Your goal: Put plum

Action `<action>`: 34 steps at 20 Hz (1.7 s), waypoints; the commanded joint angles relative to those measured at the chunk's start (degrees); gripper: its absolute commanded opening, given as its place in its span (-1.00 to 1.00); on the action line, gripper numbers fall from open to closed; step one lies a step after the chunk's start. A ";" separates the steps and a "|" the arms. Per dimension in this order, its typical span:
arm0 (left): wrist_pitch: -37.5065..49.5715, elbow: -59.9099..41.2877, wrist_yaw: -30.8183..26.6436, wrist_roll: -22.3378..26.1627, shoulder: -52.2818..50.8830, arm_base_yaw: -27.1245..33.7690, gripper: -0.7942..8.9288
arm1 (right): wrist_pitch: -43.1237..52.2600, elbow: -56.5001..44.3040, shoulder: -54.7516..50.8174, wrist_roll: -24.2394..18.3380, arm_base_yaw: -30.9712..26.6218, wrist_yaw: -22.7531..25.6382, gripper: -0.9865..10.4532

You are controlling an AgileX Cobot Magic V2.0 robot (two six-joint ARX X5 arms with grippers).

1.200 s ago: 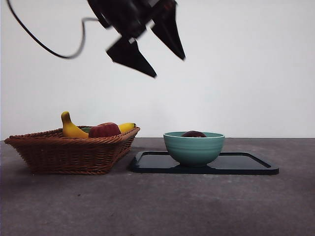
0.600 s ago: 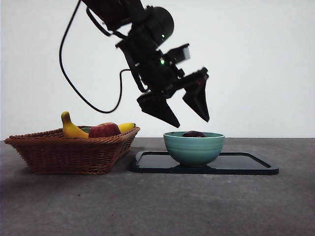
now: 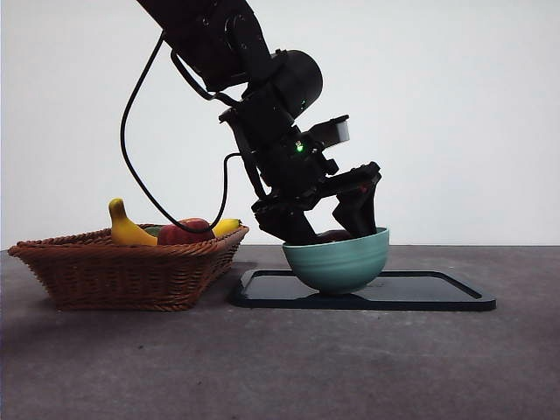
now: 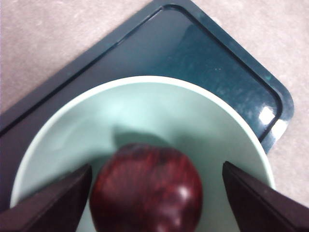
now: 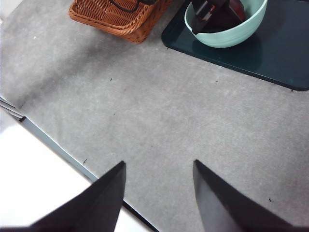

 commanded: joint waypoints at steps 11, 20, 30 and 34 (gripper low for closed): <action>-3.10 3.21 -1.20 1.49 -1.14 -1.38 -0.27 | 0.42 0.33 0.13 0.17 0.35 0.28 -0.44; -9.86 3.56 -1.20 1.46 -25.20 0.94 -0.27 | 0.42 0.33 0.11 0.13 0.35 0.26 -0.44; -23.28 -4.31 -1.18 1.73 -47.80 11.47 -0.27 | 0.55 0.33 0.11 -0.11 0.35 0.28 -0.44; -16.61 -18.67 -1.18 1.36 -54.90 15.26 -0.27 | 0.57 0.33 0.11 -0.28 0.35 0.28 -0.44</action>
